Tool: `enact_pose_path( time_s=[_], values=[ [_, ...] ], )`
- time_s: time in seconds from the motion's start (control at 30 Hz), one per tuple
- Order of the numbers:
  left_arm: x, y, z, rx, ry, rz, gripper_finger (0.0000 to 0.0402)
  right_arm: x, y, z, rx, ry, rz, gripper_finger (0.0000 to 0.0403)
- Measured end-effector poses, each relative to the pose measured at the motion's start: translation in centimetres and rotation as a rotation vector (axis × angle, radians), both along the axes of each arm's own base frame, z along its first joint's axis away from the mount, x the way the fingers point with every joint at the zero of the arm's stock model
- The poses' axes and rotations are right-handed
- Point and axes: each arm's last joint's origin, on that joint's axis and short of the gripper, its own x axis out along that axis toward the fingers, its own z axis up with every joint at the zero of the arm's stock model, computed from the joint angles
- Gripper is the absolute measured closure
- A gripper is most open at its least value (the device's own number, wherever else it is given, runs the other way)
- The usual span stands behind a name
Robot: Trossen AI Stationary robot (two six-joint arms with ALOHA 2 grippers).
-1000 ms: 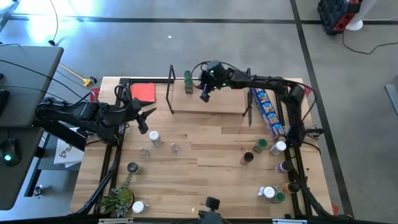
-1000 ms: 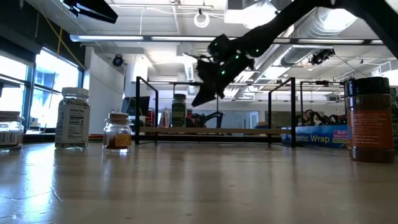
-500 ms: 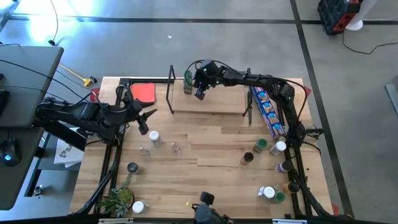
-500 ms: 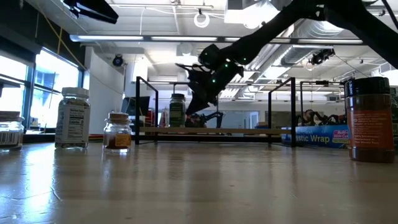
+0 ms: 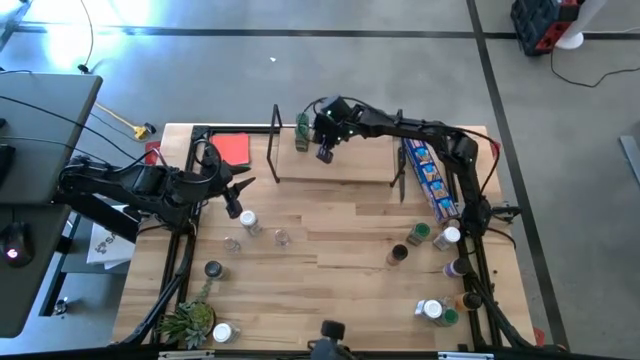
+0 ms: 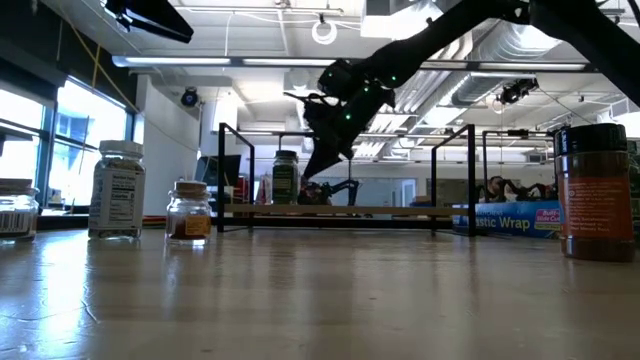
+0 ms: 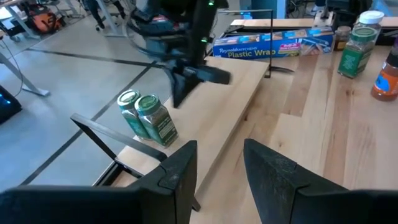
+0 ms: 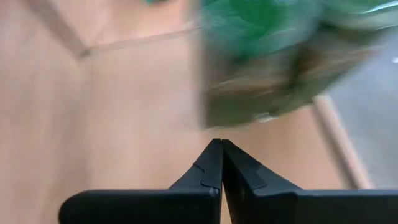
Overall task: Shelf spices
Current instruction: Put the bottom left green seasoning bottle on the shelf aligned with the other green seasoning bottle, then put the top green seasoning bottle on the shelf aligned with the other green seasoning bottles
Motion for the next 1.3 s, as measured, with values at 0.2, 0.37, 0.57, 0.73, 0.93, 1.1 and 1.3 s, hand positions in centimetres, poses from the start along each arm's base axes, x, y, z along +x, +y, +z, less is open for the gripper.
enact_pose_path(
  time_s=[0.2,0.37,0.57,0.73,0.93,1.1,1.3],
  values=[
    [0.0,0.0,0.0,0.002,0.0,0.003,0.0275,2.1,1.7,-0.9,-0.062,-0.056,0.087,0.0403],
    [0.0,0.0,0.0,0.002,0.0,0.004,0.0275,2.6,1.5,-1.2,-0.117,-0.074,0.052,0.0403],
    [0.0,0.0,0.0,0.001,-0.001,0.005,0.0275,2.2,0.5,-1.3,-0.121,-0.069,-0.021,0.0403],
    [0.0,0.0,0.0,-0.001,-0.002,0.005,0.0275,2.1,0.3,-1.3,-0.115,-0.068,-0.033,0.0403],
    [0.0,0.0,0.0,-0.007,-0.005,0.007,0.0275,2.0,0.6,-1.3,-0.105,-0.051,-0.027,0.0403],
    [0.0,0.0,0.0,-0.007,-0.004,0.006,0.0275,0.5,1.6,1.0,-0.096,0.02,-0.013,0.0403],
    [0.0,0.0,0.0,-0.007,-0.003,0.005,0.0275,-3.5,5.1,6.7,-0.153,0.171,0.04,0.0403]
  ],
)
